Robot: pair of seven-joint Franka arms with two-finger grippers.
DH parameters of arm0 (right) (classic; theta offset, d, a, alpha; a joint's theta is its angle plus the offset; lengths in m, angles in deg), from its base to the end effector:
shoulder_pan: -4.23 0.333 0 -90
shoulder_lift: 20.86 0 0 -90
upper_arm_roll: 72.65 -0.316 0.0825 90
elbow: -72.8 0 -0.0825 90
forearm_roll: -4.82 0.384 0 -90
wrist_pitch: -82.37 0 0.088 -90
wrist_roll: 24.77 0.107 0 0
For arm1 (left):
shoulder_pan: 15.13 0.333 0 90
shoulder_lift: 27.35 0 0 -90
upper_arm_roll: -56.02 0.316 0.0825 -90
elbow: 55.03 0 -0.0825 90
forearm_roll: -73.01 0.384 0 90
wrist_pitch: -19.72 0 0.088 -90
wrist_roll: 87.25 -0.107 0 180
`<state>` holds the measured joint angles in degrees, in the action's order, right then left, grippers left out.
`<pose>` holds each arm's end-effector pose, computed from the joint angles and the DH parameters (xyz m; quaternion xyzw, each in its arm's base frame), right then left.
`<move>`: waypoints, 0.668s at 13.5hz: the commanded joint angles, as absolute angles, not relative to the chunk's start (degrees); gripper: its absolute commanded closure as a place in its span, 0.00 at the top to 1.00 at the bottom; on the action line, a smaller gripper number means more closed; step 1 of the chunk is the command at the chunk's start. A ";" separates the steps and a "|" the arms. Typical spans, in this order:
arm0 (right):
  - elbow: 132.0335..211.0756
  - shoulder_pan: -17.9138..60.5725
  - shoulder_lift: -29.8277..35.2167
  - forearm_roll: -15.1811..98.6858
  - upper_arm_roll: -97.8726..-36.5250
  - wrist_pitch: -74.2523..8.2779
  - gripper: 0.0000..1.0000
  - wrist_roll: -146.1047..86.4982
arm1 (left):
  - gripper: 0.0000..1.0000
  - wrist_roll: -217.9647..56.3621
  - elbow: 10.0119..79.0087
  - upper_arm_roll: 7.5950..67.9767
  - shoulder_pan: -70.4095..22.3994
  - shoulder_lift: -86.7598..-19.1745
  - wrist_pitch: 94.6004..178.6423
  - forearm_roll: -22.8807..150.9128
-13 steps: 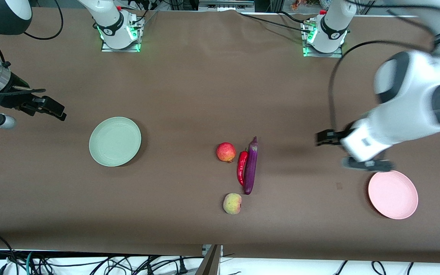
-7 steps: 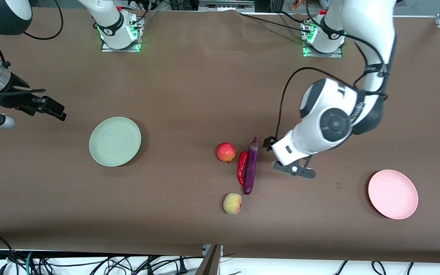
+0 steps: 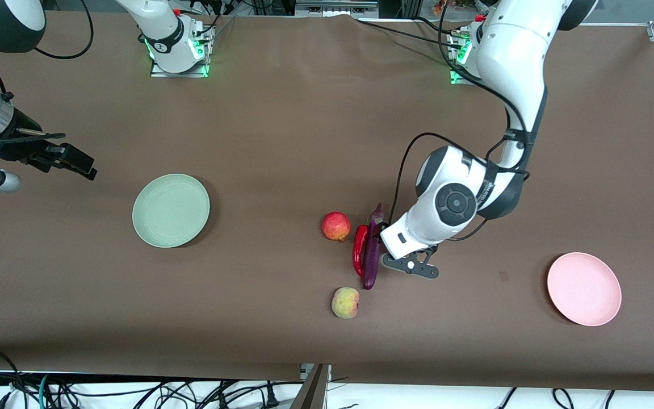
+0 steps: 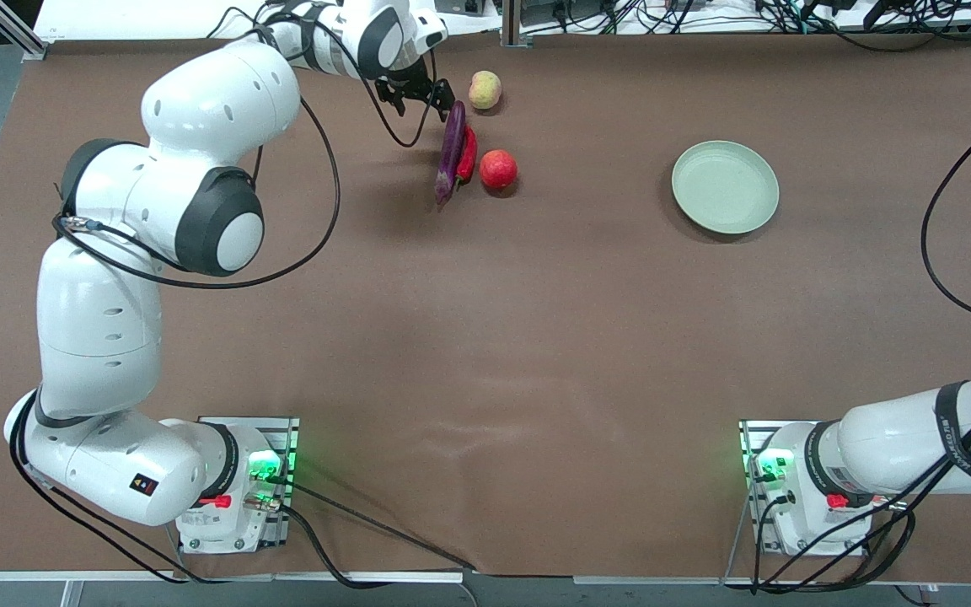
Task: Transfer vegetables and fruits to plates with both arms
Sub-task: 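Reach the left gripper down to the purple eggplant and grasp it, then lift the eggplant with the left gripper while the right gripper moves out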
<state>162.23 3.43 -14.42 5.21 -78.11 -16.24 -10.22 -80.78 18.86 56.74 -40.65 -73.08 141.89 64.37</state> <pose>0.5989 0.0465 0.5782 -0.9959 0.0870 -0.0224 0.0126 0.6783 -0.3232 0.2739 0.9904 -0.1226 0.0052 0.0640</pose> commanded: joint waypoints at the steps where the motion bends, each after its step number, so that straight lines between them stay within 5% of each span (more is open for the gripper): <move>1: 163.24 2.74 -15.32 6.22 -78.36 -16.86 1.00 -10.88 | 1.00 -81.28 18.71 57.52 -42.46 -75.50 145.83 65.54; 9: 163.24 2.65 -15.32 6.22 -78.36 -16.68 1.00 -10.88 | 1.00 -81.01 19.32 57.52 -42.99 -78.85 150.94 68.09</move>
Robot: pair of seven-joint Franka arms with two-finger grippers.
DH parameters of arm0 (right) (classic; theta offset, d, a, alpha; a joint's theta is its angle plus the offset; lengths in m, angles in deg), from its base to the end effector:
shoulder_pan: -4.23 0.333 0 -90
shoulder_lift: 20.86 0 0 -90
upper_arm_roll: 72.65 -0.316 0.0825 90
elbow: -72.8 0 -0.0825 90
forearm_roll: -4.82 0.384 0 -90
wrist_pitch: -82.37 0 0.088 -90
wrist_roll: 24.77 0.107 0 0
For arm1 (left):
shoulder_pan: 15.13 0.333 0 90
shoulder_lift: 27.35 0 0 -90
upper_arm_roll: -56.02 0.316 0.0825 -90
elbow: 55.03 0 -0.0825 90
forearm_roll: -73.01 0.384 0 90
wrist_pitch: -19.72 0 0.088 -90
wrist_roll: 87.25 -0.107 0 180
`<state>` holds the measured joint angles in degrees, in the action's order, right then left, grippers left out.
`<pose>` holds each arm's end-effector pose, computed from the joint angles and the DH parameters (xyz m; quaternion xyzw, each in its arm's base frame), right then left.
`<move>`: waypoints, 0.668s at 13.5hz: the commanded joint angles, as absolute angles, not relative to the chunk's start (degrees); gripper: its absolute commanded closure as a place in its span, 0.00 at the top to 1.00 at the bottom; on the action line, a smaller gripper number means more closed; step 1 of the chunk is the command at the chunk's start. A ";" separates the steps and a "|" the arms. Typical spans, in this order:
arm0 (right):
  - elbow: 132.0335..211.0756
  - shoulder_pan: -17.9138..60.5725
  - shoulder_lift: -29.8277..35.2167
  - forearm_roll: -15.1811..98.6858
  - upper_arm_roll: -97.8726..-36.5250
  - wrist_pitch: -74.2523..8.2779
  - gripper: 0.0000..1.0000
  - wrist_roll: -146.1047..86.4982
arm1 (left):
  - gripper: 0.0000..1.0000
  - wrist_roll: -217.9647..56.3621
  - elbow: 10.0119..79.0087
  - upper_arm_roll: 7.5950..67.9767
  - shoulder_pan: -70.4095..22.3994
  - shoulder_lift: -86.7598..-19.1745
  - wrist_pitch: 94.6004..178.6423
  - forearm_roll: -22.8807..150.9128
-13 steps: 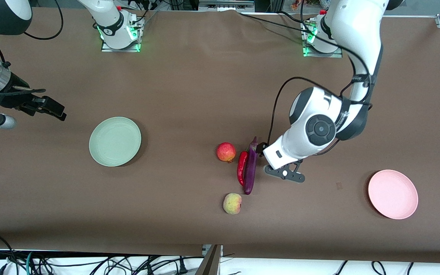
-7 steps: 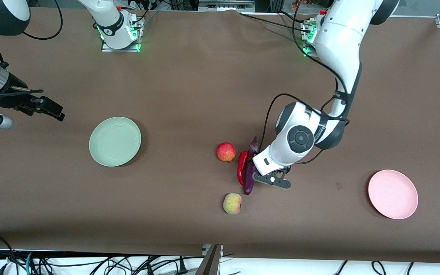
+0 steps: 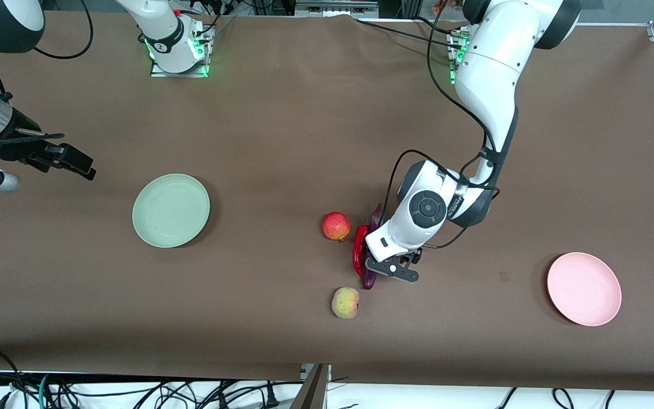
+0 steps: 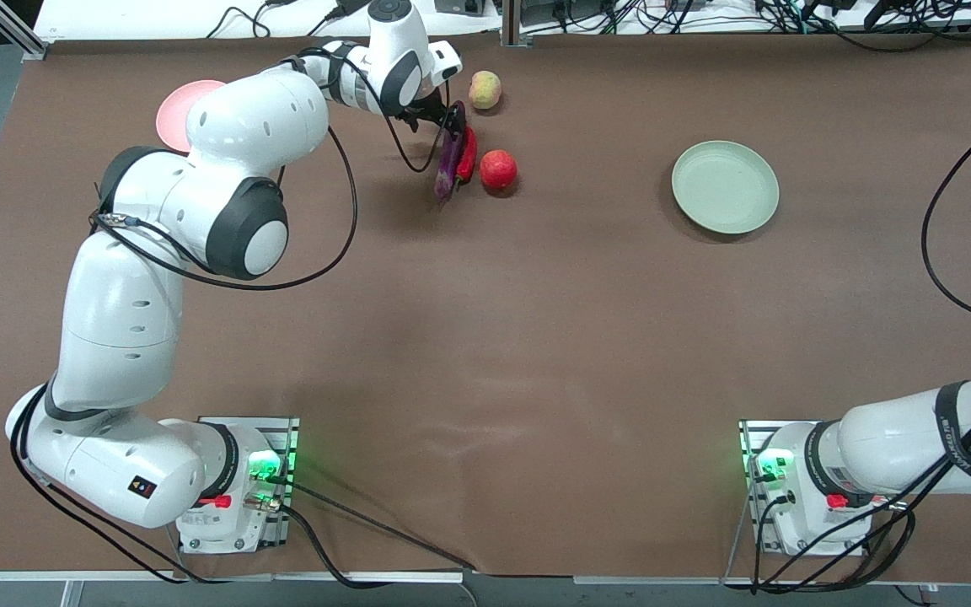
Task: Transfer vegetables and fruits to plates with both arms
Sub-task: 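Lift the eggplant with the left gripper while the right gripper moves out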
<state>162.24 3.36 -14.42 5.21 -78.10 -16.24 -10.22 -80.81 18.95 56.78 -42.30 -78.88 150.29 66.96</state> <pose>0.5990 0.0456 0.5781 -0.9958 0.0877 -0.0223 0.0126 0.6752 -0.3410 0.2104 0.9880 -0.1437 0.0321 0.0475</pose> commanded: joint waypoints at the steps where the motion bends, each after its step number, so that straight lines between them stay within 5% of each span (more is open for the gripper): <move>1: 163.24 2.65 -15.32 6.22 -78.36 -16.68 1.00 -10.88 | 1.00 -81.01 19.59 57.52 -42.99 -79.02 151.29 68.09; 9: 163.24 2.65 -15.23 6.22 -78.36 -16.60 1.00 -10.88 | 1.00 -80.75 21.26 57.43 -44.31 -79.29 152.09 68.00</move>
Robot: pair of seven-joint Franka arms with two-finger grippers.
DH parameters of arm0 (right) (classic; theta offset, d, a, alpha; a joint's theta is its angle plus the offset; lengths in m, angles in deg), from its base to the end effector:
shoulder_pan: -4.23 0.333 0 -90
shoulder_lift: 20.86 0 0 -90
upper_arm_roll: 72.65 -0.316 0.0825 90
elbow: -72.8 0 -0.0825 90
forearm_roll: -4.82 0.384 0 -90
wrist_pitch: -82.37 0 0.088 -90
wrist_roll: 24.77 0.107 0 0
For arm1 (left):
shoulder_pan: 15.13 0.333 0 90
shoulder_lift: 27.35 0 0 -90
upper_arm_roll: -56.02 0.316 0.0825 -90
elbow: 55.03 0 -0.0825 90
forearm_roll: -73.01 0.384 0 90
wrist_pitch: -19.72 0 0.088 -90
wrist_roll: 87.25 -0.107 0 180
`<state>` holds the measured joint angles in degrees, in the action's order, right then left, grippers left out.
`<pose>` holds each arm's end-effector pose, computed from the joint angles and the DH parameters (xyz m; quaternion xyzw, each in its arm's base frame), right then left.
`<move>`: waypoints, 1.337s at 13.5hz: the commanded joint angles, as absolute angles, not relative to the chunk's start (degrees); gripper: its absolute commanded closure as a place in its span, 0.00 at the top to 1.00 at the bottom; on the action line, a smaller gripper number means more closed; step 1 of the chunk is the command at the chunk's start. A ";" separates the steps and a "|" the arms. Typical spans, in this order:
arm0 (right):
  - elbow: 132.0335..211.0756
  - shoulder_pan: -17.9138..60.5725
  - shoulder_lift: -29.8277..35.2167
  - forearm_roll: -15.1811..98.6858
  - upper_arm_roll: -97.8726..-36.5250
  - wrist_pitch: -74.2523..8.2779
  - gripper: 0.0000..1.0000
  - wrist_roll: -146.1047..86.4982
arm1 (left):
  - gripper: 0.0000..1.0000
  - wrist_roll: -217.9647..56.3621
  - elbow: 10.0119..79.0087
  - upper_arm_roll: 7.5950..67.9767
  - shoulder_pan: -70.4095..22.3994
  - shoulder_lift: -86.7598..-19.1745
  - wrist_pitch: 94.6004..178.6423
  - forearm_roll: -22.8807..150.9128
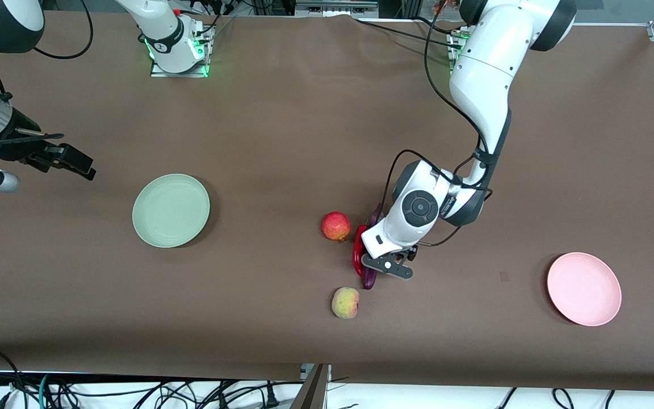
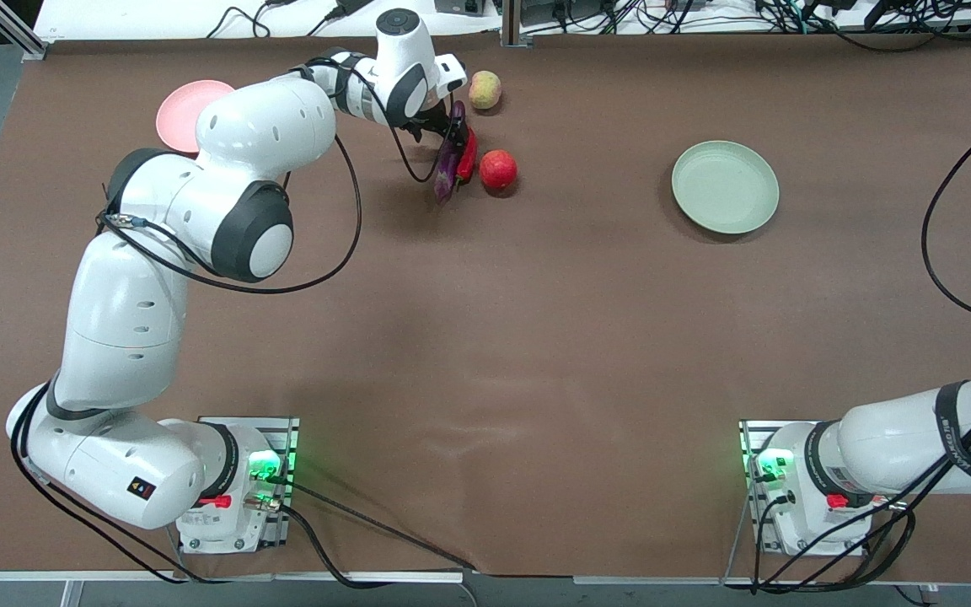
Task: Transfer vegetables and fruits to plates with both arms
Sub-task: 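Lift the eggplant with the left gripper while the right gripper moves out, then lower the eggplant onto the pink plate while the right gripper approaches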
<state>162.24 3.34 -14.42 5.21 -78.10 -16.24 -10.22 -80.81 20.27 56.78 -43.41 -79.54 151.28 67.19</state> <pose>0.5990 0.0454 0.5781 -0.9958 0.0879 -0.0223 0.0126 0.6635 -0.3509 0.1929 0.9869 -0.1536 0.0241 0.0429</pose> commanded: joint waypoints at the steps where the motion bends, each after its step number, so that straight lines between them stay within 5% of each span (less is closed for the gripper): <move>1: 163.24 2.65 -15.32 6.22 -78.36 -16.60 1.00 -10.88 | 0.95 -80.75 21.26 57.43 -44.40 -79.29 152.17 68.00; 4: 163.24 2.65 -15.32 6.22 -78.36 -16.60 1.00 -10.88 | 0.62 -80.75 21.35 57.43 -44.40 -79.64 152.17 67.48; 7: 163.15 2.65 -15.23 6.22 -78.36 -17.03 1.00 -10.88 | 0.51 -80.75 21.26 57.43 -44.31 -80.08 152.26 67.30; 10: 161.31 3.17 -13.75 6.14 -78.62 -18.44 1.00 -11.15 | 0.20 -80.84 21.26 57.43 -43.96 -79.91 152.70 67.21; 15: 161.48 5.72 -9.88 4.99 -78.89 -17.56 1.00 -10.79 | 0.15 -81.28 20.47 57.43 -37.91 -76.31 150.78 67.21; 18: 161.57 6.60 -1.27 5.08 -78.89 -14.77 1.00 -10.19 | 0.14 -81.10 20.99 58.22 -36.05 -75.43 148.84 67.82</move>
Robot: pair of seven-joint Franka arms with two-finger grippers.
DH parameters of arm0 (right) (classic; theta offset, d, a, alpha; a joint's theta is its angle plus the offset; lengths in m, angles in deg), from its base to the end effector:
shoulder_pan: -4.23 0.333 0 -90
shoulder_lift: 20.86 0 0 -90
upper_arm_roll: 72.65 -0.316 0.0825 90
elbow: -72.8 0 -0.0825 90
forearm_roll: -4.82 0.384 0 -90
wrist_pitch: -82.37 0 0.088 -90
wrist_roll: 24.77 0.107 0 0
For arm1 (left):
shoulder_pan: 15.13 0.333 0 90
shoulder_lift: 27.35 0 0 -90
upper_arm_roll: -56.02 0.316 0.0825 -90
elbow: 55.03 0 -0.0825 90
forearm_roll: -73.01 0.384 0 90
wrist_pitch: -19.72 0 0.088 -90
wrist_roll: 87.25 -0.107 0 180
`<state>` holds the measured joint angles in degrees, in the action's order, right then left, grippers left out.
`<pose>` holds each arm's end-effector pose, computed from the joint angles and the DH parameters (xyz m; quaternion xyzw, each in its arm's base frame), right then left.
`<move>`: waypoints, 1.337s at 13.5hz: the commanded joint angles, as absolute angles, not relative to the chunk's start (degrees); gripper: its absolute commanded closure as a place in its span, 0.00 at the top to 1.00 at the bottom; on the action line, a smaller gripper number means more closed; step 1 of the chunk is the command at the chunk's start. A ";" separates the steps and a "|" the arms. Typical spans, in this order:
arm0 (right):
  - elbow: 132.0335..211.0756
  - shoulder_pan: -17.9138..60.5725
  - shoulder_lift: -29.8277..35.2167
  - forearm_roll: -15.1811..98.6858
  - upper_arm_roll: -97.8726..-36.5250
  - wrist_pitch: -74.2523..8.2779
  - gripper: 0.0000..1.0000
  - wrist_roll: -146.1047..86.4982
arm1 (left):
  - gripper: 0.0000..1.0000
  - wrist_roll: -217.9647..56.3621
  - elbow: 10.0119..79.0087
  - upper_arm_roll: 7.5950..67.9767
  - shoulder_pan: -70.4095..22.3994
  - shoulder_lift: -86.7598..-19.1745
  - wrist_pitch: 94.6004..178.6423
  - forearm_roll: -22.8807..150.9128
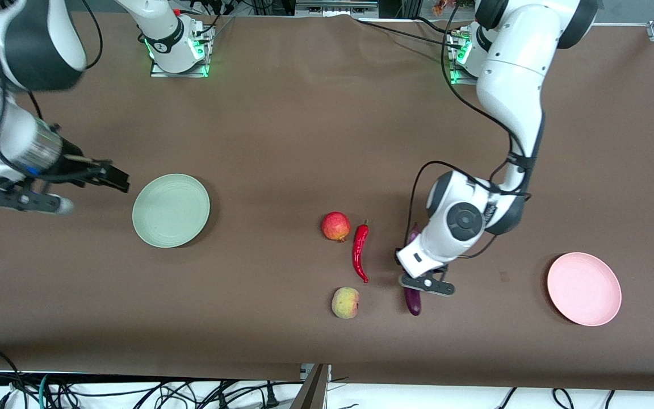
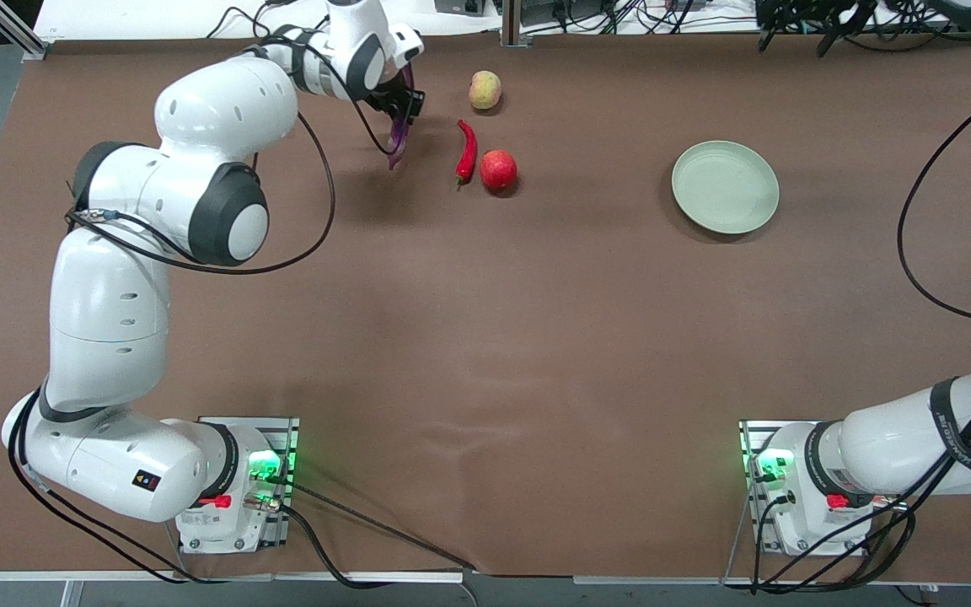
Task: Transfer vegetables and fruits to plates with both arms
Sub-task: 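Lower the eggplant onto the pink plate while the right gripper approaches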
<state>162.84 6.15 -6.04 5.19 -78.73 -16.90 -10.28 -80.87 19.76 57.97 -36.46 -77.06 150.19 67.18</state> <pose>0.6245 0.0820 0.4844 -0.9970 0.0583 0.0504 0.0071 0.7105 -0.2593 0.2279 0.9943 -0.0889 0.0449 0.0387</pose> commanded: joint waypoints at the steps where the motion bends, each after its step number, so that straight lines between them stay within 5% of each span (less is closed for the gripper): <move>1: 161.57 7.13 -0.74 5.17 -78.89 -14.84 1.00 -10.36 | 0.14 -81.19 21.09 58.39 -34.13 -74.81 147.01 68.00; 10: 161.92 25.82 8.13 17.20 -78.89 -37.21 1.00 10.11 | 0.14 -106.04 20.03 60.50 -18.66 -74.10 143.30 68.17; 15: 161.04 38.84 19.46 12.04 -78.45 -57.34 1.00 14.87 | 0.18 -119.06 20.30 60.59 -11.44 -74.81 143.56 68.00; 18: 159.56 40.44 24.66 11.67 -78.45 -61.94 1.00 14.78 | 0.17 -121.61 20.30 60.68 -9.42 -75.07 143.82 68.09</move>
<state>162.62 40.39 21.74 12.60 -79.07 -60.63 14.96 -119.49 20.15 61.21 -10.10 -75.27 144.13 67.34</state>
